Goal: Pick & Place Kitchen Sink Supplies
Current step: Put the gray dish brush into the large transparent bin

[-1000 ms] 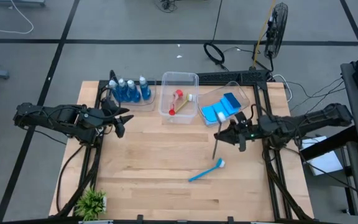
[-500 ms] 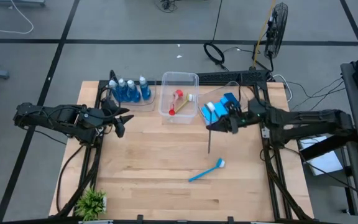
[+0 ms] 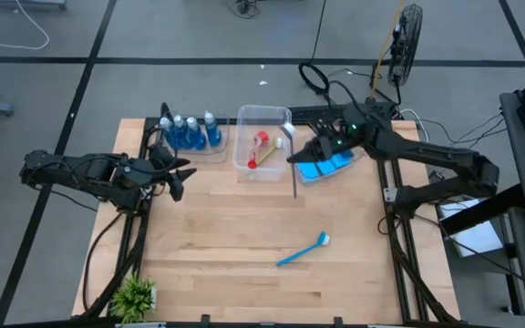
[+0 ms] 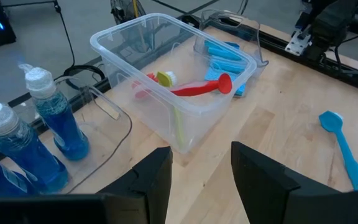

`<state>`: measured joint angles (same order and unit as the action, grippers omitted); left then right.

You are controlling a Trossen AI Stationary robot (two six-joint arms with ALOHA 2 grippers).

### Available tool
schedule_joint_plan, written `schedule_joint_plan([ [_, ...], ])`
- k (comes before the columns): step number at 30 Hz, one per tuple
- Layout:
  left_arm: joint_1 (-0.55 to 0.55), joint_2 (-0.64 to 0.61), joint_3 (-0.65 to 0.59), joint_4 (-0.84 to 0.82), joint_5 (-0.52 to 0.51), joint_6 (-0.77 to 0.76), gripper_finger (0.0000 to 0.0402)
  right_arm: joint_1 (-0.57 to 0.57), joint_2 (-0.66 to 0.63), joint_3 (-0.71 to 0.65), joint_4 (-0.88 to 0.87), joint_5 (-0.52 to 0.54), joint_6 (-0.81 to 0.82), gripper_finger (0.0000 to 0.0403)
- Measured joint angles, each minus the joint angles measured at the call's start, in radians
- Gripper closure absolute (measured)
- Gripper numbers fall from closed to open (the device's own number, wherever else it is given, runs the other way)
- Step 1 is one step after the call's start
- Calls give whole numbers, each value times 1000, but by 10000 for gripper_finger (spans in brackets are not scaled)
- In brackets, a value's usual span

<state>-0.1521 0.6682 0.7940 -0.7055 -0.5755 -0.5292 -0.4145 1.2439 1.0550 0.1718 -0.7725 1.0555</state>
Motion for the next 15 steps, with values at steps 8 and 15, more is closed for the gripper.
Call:
schedule_joint_plan([
  [8,0,12,0,1,0,-4,236,-104,153,115,3,-124,-78,358],
  [15,0,13,0,0,0,0,236,-168,272,192,1,-149,-151,358],
])
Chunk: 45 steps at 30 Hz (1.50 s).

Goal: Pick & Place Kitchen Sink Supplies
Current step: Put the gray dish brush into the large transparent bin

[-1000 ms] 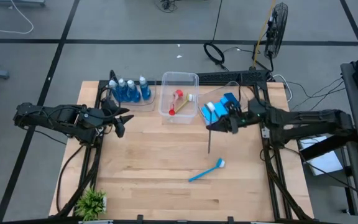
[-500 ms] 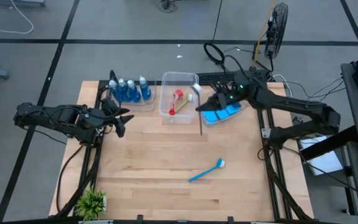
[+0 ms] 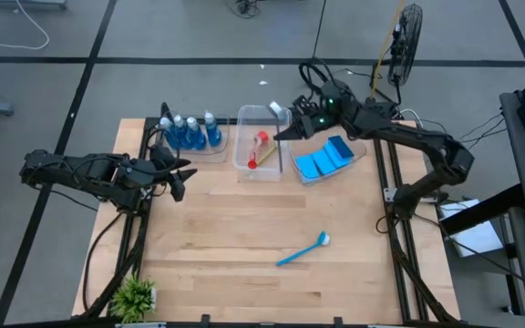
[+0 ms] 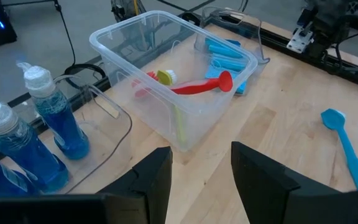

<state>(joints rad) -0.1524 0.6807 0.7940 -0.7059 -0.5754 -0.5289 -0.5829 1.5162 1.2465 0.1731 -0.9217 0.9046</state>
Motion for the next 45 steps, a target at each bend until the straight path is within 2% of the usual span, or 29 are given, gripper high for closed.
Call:
schedule_joint_plan([
  [17,0,0,0,3,0,-4,236,-79,187,61,-1,7,-135,358],
  [23,0,0,0,3,0,-8,236,-79,220,97,0,39,-179,358],
  [26,0,0,0,3,1,-10,236,-71,228,132,-53,69,-231,359],
  [31,0,0,0,3,1,-16,236,-56,232,220,-238,172,-377,360],
  [37,0,0,0,3,1,-16,236,-17,232,310,-451,372,-556,360],
  [45,0,0,0,3,1,-18,236,42,231,333,-536,570,-635,360],
])
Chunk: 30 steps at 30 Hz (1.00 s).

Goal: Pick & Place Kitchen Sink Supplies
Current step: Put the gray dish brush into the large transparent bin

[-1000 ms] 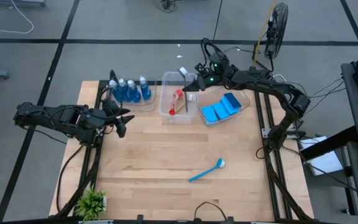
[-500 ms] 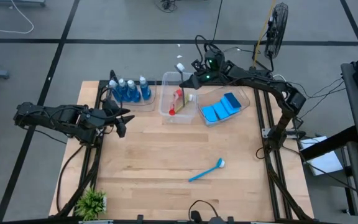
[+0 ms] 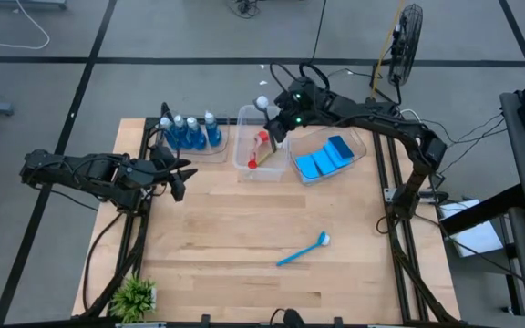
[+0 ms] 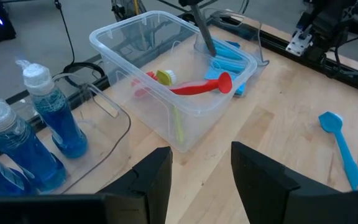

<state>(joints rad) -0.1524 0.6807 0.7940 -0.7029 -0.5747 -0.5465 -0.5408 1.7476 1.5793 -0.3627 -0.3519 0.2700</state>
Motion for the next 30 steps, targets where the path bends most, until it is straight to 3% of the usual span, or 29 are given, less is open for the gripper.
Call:
schedule_joint_plan([
  [8,0,0,0,0,0,-2,236,38,0,1,-75,118,-74,360],
  [30,0,0,0,2,-2,3,236,58,72,1,-61,139,-134,355],
])
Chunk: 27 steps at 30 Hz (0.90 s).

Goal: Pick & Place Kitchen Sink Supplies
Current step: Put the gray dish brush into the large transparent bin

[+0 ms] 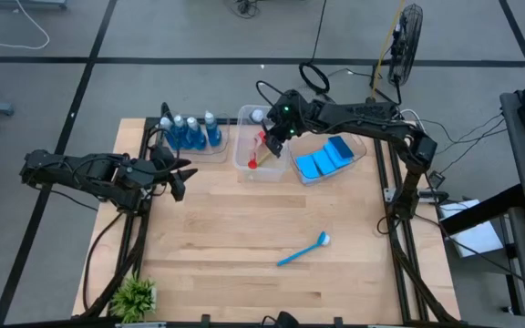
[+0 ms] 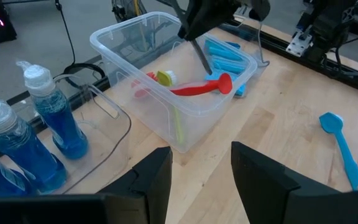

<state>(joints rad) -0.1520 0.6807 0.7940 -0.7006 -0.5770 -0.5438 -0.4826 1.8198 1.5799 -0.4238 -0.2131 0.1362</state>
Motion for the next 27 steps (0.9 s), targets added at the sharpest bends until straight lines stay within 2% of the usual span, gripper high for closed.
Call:
schedule_joint_plan([
  [27,0,0,0,2,0,22,236,5,17,-5,-15,2,-17,354],
])
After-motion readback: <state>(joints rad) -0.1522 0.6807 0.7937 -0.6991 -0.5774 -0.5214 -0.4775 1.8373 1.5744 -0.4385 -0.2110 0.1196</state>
